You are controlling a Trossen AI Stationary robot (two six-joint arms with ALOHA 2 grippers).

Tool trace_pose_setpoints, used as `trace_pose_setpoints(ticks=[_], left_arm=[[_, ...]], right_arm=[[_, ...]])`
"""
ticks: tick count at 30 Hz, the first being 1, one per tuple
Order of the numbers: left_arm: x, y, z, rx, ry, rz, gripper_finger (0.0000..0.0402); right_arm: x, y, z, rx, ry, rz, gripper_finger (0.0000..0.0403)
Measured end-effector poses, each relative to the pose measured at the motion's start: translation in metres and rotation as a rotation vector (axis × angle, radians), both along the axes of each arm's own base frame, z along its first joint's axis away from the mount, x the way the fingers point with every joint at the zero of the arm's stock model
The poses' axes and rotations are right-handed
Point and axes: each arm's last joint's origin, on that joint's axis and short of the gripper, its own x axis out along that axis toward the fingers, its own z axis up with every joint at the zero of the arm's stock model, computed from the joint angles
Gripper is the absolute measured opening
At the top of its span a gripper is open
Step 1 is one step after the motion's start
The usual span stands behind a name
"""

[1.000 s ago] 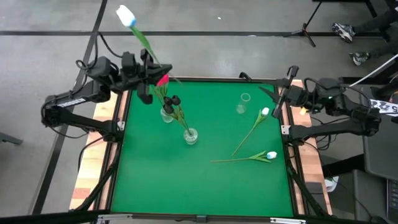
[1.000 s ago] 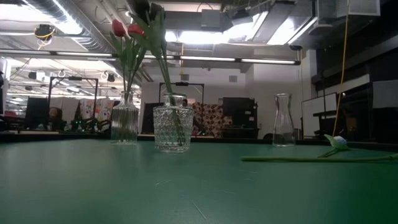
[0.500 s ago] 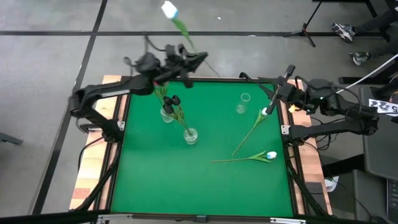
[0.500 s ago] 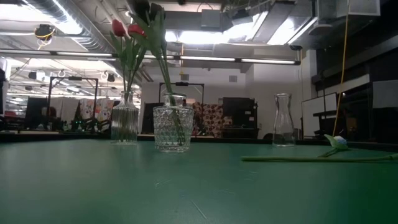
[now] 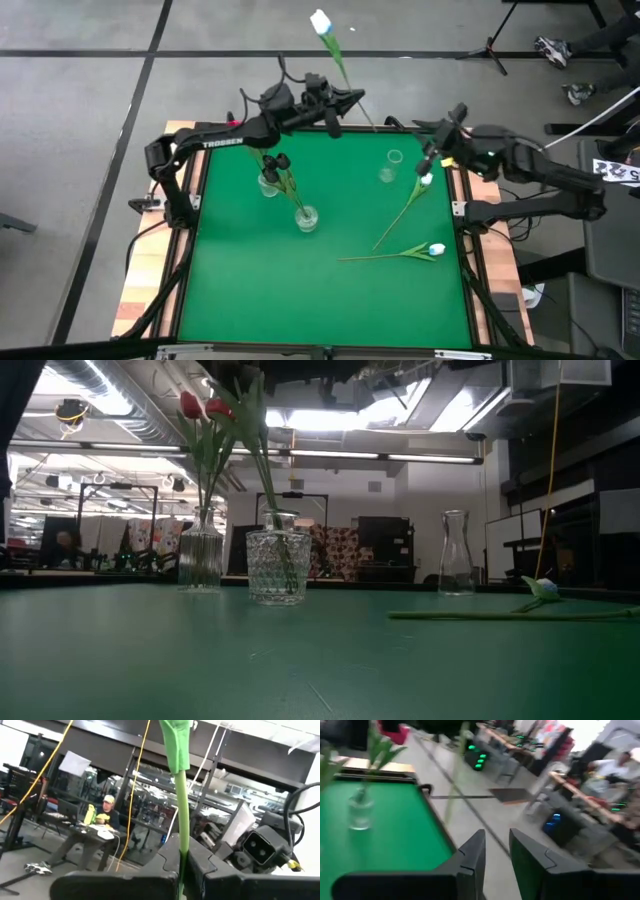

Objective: Sort flowers into vase by color
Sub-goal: Put the top white tulip into the top right transparent vase

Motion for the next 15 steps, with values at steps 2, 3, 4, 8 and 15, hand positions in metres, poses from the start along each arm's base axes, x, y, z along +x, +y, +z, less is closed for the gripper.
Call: trace_pose_setpoints(ticks=[2,3,4,8,15], left_arm=[[0.0,0.001,-0.002,-0.004,0.024,-0.014,0.0],[0.0,0.001,-0.003,-0.002,0.038,-0.033,0.0],[0.001,0.001,-0.004,-0.004,0.056,-0.052,0.0],[0.005,-0.003,-0.012,0.011,0.15,-0.089,0.0],[0.006,-0.002,-0.023,0.009,0.262,-0.086,0.0]], right_arm=[[0.01,-0.007,-0.001,0.023,-0.02,0.036,0.0093],[0.014,-0.011,0.0,0.031,-0.038,0.057,0.0098],[0.019,-0.015,0.0,0.037,-0.05,0.079,0.0105],[0.037,-0.035,-0.001,0.052,-0.103,0.163,0.0153],[0.036,-0.062,0.015,0.033,-0.262,0.244,0.0241]])
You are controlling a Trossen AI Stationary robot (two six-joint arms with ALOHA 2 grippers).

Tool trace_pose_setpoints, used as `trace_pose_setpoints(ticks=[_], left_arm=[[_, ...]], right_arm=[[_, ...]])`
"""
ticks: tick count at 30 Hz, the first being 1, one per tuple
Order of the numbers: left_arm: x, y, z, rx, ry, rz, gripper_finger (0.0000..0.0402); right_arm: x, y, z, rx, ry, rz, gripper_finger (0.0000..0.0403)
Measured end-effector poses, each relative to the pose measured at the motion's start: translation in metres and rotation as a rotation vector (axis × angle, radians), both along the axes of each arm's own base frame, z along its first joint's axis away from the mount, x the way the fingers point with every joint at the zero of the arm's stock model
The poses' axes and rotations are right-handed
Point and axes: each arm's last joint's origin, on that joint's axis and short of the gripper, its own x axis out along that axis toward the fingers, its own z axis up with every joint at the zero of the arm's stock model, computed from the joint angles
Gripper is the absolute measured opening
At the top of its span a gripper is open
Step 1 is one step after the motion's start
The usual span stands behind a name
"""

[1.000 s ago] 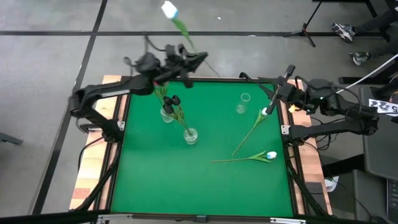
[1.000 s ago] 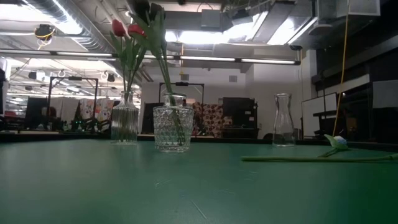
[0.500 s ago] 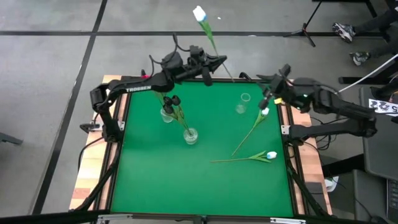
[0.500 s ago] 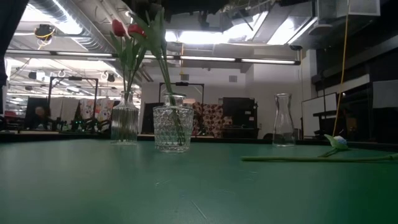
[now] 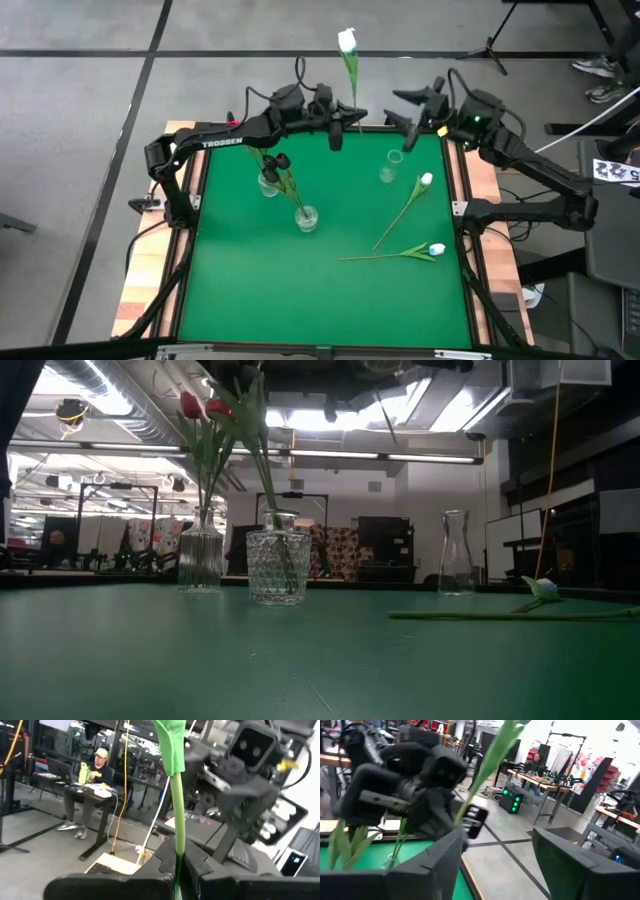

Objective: Sort flowers into vase by color
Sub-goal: Put the top white tulip into the top right transparent vase

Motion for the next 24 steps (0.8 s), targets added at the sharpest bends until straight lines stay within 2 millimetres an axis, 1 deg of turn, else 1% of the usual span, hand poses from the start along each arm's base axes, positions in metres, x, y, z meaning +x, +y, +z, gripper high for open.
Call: trace_pose_setpoints(ticks=[4,7,11,14,16,24], left_arm=[[0.001,-0.002,-0.003,0.036,0.042,-0.005,0.0],[0.003,-0.006,-0.006,0.062,0.077,-0.014,0.0],[0.004,-0.01,-0.009,0.077,0.103,-0.023,0.0],[0.004,-0.01,-0.009,0.08,0.11,-0.023,0.0],[0.004,-0.009,-0.01,0.077,0.117,-0.023,0.0],[0.004,-0.009,-0.01,0.097,0.115,-0.009,0.0]], right_arm=[[0.0,-0.008,0.011,0.002,-0.031,0.011,0.0251],[0.016,-0.016,0.014,0.012,-0.012,0.071,0.0246],[0.042,-0.027,0.014,0.047,0.019,0.216,0.0238],[0.053,-0.03,0.015,0.089,0.021,0.329,0.0238],[0.056,-0.031,0.013,0.108,0.038,0.362,0.0238],[0.055,-0.031,0.007,0.146,0.093,0.345,0.0237]])
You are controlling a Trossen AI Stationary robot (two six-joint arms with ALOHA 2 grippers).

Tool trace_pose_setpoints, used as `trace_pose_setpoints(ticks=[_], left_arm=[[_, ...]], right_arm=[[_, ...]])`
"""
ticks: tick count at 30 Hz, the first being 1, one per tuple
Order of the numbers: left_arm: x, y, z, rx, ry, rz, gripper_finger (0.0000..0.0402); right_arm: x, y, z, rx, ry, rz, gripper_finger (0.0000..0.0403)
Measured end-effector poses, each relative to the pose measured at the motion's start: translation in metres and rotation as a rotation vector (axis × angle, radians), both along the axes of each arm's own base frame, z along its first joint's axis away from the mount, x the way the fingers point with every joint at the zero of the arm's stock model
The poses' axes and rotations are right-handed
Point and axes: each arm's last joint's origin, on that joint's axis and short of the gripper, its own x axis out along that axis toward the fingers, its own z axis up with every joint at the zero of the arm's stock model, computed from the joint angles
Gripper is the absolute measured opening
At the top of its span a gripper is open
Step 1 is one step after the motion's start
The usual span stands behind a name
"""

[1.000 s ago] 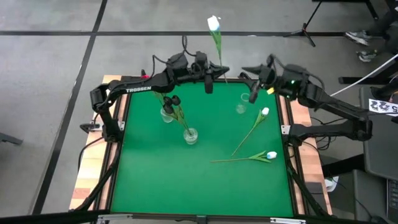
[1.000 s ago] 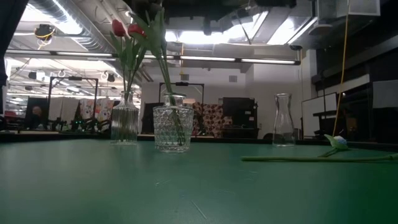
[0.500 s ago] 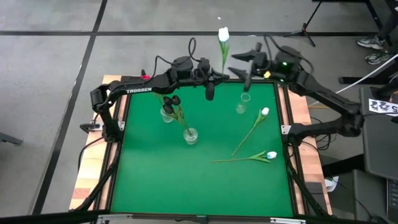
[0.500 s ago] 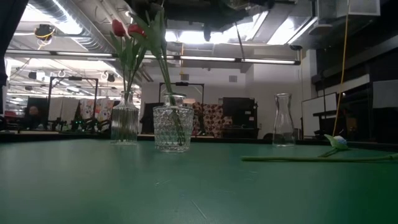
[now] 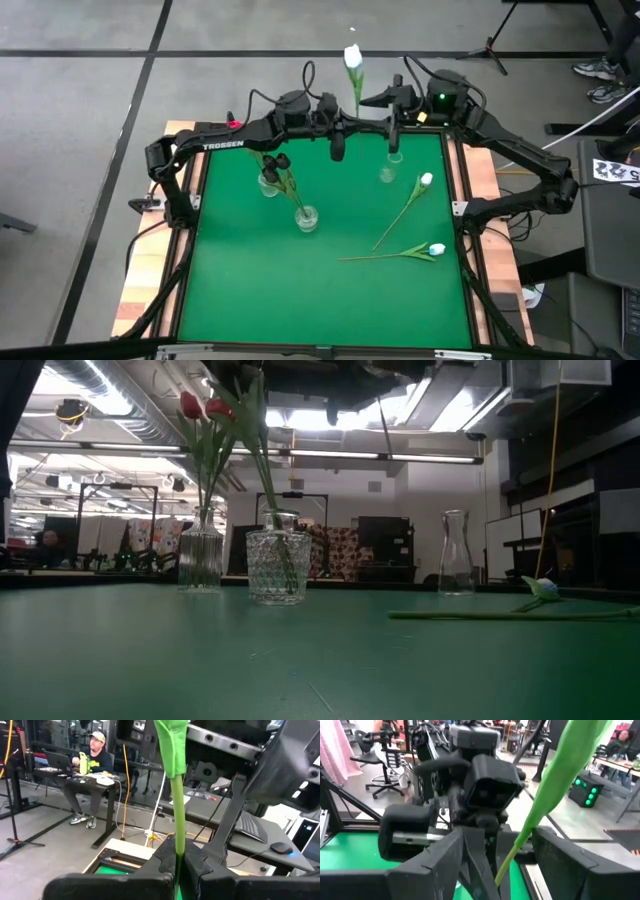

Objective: Sort flowers into vase by color
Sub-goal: Put the top white tulip into the top right transparent vase

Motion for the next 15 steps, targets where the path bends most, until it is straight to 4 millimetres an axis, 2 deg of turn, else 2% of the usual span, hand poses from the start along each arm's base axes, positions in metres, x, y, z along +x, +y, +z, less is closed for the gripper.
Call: trace_pose_setpoints(ticks=[8,15], left_arm=[[0.001,-0.002,0.001,0.031,0.004,0.018,0.0],[0.002,-0.005,0.014,0.091,-0.021,0.016,0.0]], right_arm=[[0.001,-0.003,-0.003,0.008,0.026,-0.07,0.0234],[0.001,-0.003,-0.003,0.014,0.025,-0.095,0.0234]])
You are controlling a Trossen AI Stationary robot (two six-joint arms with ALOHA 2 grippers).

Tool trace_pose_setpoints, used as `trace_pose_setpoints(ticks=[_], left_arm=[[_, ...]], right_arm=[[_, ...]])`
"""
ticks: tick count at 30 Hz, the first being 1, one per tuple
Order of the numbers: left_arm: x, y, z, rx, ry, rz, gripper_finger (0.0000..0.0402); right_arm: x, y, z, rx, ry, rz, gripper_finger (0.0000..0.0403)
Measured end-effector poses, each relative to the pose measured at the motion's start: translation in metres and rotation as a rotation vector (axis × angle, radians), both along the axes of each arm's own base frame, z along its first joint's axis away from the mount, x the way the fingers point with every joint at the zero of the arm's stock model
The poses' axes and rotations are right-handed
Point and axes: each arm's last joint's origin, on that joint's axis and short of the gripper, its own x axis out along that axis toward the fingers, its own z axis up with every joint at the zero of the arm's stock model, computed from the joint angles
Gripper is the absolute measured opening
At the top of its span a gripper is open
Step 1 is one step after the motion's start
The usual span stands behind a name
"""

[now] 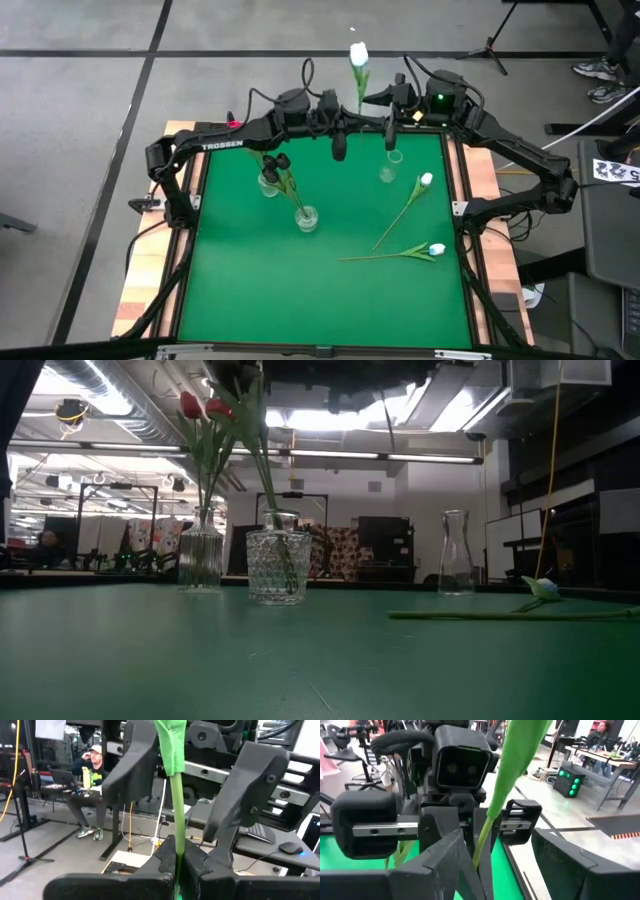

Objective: Sort flowers into vase by color
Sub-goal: Put the top white tulip into the top right transparent vase

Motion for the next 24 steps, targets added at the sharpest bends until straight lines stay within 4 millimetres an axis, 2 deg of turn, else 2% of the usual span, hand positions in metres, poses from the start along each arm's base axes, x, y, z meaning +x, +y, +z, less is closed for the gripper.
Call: trace_pose_setpoints(ticks=[6,9,14,19,21,24], left_arm=[[0.0,0.0,0.001,-0.002,0.009,0.003,0.0],[0.0,0.0,0.0,-0.005,0.018,0.003,0.0],[0.001,-0.003,-0.001,-0.004,0.024,0.0,0.0],[0.001,-0.003,-0.003,-0.014,0.05,0.005,0.0],[0.001,-0.003,-0.004,-0.016,0.053,0.007,0.0],[0.001,-0.004,-0.004,-0.019,0.054,0.014,0.0]], right_arm=[[0.002,-0.004,-0.003,0.016,0.009,-0.025,0.0231],[0.003,-0.004,-0.004,0.018,0.01,-0.017,0.0214],[0.009,-0.007,-0.008,0.029,0.019,0.016,0.0147],[0.015,-0.008,-0.014,0.037,0.034,0.066,0.0029],[0.015,-0.008,-0.014,0.033,0.036,0.073,0.0014],[0.015,-0.008,-0.014,0.034,0.035,0.073,0.0017]])
